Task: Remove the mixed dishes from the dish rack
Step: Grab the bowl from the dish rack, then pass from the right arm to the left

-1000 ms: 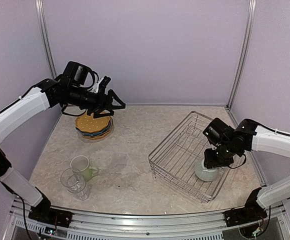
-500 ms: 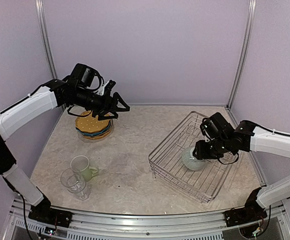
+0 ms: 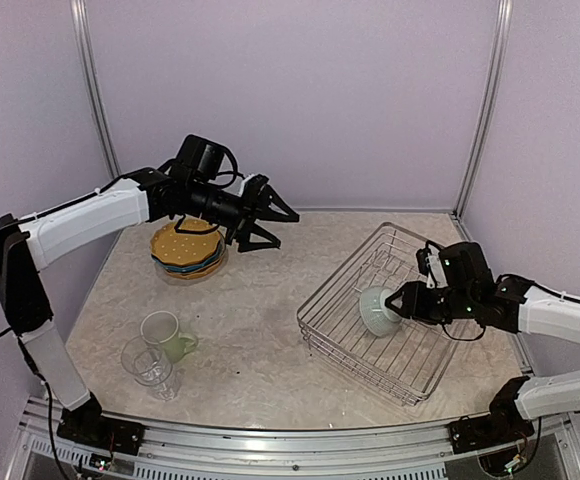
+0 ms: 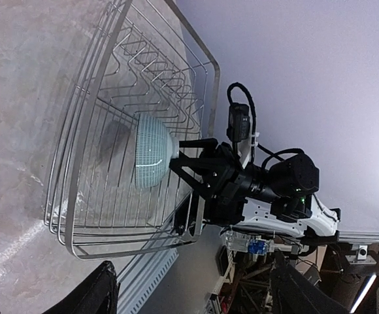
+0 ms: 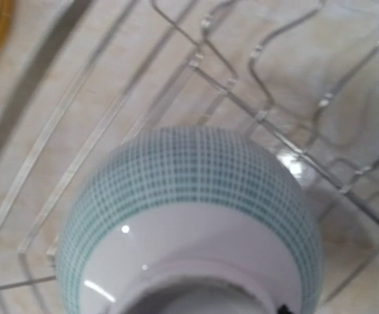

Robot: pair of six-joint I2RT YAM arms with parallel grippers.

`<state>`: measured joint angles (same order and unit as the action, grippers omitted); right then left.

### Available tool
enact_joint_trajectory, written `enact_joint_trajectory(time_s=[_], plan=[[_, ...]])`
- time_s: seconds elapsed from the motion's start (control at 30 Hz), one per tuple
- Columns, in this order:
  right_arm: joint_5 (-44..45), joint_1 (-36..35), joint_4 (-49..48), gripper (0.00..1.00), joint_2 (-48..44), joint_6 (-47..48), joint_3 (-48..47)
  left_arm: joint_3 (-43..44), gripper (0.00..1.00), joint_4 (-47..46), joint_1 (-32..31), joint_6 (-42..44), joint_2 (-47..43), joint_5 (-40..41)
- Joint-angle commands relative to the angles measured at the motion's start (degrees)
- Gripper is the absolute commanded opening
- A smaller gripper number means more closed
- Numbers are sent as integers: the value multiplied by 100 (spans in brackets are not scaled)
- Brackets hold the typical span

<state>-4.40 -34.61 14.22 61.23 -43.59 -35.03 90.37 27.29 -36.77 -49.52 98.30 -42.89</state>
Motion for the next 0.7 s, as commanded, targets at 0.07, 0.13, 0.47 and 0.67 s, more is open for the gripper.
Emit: enact_joint_trajectory(time_s=[0.07, 0.13, 0.47, 0.67], plan=[[-618, 110, -1601, 25, -440, -432, 374, 417, 74, -776, -441, -1038, 997, -711], [-726, 121, -1862, 25, -553, -535, 488, 473, 72, -1166, -550, -1347, 1275, -923], [-846, 113, -2537, 25, -1308, -771, 963, 822, 70, -2462, -912, -2348, 2263, -1472], [-1038, 118, -2796, 25, -1376, -825, 1061, 912, 67, -3780, -1030, -3313, 2744, -1888]])
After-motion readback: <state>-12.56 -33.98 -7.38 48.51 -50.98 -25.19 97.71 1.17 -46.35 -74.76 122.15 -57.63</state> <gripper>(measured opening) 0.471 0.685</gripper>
